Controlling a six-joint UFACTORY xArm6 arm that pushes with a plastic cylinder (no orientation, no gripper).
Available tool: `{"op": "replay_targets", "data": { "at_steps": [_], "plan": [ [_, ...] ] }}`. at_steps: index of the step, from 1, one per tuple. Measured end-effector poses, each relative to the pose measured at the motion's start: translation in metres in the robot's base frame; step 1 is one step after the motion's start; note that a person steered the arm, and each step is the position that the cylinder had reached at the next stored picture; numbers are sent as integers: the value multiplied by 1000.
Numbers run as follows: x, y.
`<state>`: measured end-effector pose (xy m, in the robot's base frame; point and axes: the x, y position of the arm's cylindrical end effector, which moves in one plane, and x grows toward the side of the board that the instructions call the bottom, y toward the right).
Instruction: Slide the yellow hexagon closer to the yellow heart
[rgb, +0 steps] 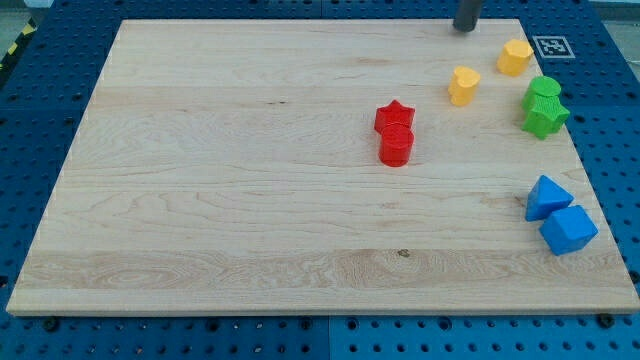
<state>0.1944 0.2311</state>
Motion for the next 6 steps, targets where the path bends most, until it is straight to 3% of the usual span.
{"op": "replay_targets", "data": {
  "at_steps": [1, 2, 4, 6],
  "plan": [
    [-2, 59],
    [32, 97],
    [78, 95],
    [91, 37]
  ]
}}
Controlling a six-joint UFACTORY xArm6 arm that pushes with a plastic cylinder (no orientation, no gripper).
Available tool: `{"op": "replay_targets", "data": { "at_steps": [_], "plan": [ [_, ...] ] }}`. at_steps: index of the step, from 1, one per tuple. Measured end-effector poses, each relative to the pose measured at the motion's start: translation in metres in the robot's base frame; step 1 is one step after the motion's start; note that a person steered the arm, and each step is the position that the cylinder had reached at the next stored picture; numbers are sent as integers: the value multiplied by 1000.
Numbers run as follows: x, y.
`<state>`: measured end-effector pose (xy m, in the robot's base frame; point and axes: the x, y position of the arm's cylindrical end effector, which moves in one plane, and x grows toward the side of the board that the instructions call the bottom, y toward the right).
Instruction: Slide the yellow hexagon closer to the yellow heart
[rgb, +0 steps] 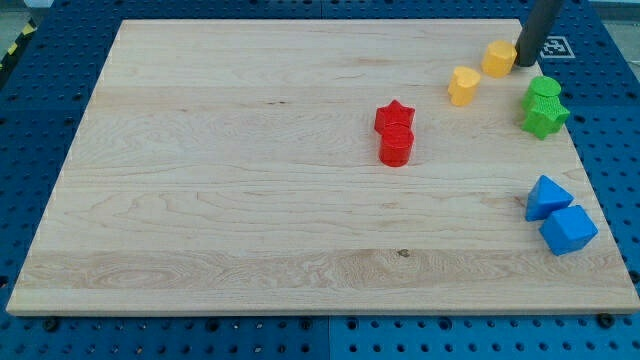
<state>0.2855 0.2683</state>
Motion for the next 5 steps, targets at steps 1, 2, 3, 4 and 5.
{"op": "replay_targets", "data": {
  "at_steps": [1, 2, 3, 4, 5],
  "plan": [
    [0, -10],
    [2, -34],
    [-8, -39],
    [-38, -61],
    [-10, -62]
  ]
}}
